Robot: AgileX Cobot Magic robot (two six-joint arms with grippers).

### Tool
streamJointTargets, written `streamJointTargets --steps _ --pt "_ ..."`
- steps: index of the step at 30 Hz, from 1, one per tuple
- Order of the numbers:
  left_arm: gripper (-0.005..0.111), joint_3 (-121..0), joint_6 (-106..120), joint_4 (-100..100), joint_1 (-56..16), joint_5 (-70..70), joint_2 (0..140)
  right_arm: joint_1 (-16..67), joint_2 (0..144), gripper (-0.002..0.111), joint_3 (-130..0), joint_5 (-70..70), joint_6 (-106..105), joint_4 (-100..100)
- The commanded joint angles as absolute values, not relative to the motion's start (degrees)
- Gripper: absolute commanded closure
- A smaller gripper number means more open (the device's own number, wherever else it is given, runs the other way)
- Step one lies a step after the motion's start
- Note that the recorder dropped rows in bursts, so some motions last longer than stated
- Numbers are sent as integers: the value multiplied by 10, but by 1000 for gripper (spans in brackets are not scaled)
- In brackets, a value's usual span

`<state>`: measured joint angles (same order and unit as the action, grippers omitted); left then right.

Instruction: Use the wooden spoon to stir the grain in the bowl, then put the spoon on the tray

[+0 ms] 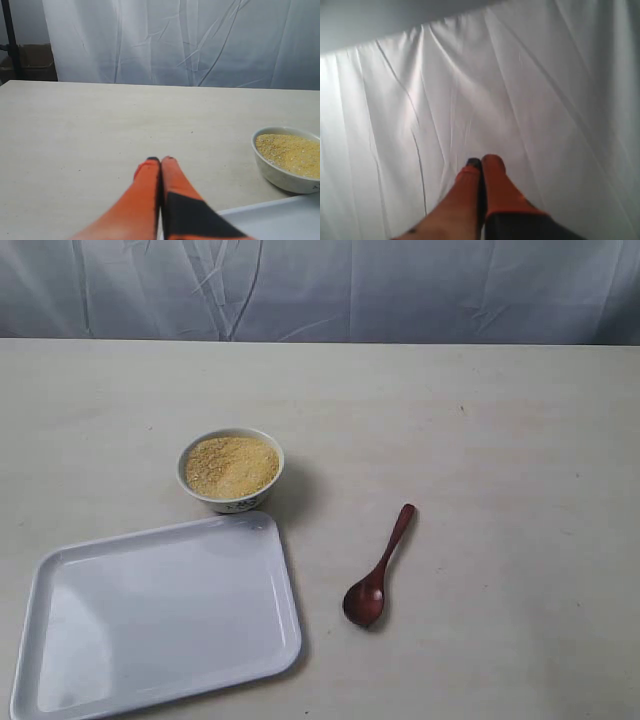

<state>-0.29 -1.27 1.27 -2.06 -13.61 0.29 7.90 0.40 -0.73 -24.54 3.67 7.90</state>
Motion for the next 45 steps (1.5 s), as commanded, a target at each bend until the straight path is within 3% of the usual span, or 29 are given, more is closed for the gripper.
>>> streamJointTargets --steps 1,9,13,17,25,31,34,38,39,43,45 --pt "106 0 -11 13 -18 -132 0 80 63 109 -89 7 31 80" --pt "106 0 -11 13 -18 -132 0 80 380 109 -342 358 -13 70" --pt "106 0 -11 13 -18 -132 0 80 536 109 -414 438 -22 103" --pt "106 0 -11 13 -18 -132 0 101 667 109 -438 439 -31 148" --pt "106 0 -11 13 -18 -132 0 272 841 109 -484 336 92 101" --pt "106 0 -11 13 -18 -132 0 364 972 109 -549 331 491 -110" --pt "106 0 -11 13 -18 -132 0 375 996 109 -549 330 801 -203" --pt "106 0 -11 13 -18 -132 0 376 1016 109 -549 264 857 -191" --pt "106 0 -11 13 -18 -132 0 378 1023 105 -549 239 857 -176" --pt "106 0 -11 13 -18 -132 0 383 1043 68 -549 223 857 -180" --pt "106 0 -11 13 -18 -132 0 383 1044 59 -549 227 857 -180"
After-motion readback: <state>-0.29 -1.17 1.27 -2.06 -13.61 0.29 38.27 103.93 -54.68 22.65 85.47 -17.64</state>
